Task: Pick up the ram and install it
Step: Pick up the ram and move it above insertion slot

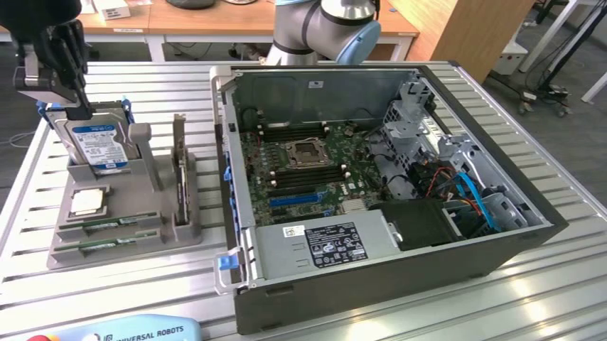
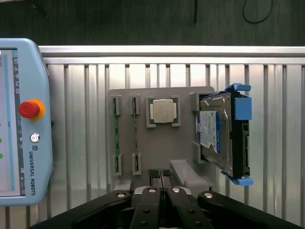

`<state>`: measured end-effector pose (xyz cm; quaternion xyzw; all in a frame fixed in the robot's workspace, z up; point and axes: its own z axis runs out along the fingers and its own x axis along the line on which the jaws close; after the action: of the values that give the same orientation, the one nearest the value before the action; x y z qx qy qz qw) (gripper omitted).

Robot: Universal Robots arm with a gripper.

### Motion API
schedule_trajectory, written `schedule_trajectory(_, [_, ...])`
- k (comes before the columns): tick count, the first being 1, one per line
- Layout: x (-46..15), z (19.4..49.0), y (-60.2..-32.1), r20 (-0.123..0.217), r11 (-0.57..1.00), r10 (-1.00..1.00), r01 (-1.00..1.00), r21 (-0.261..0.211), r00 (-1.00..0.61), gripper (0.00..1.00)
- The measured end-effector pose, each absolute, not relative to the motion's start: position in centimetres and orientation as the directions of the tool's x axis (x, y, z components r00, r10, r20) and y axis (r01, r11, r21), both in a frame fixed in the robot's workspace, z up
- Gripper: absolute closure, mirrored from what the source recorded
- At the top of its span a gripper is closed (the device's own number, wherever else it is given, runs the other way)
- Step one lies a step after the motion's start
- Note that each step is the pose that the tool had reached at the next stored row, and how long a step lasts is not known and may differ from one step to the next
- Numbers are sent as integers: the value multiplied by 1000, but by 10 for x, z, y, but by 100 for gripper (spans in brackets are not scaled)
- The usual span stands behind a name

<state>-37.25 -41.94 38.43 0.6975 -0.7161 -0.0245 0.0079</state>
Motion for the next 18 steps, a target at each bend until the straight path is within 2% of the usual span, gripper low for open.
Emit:
schedule_trajectory(14, [-372,384,-419,-23,24,-999,-999,46,-25,90])
schedule_trajectory(16, [-372,384,-419,-23,24,-999,-999,46,-25,84])
schedule_trajectory(17, [-372,384,-419,-23,24,-999,-999,46,-25,84])
schedule_trajectory(18, [-372,384,-419,-23,24,-999,-999,46,-25,77])
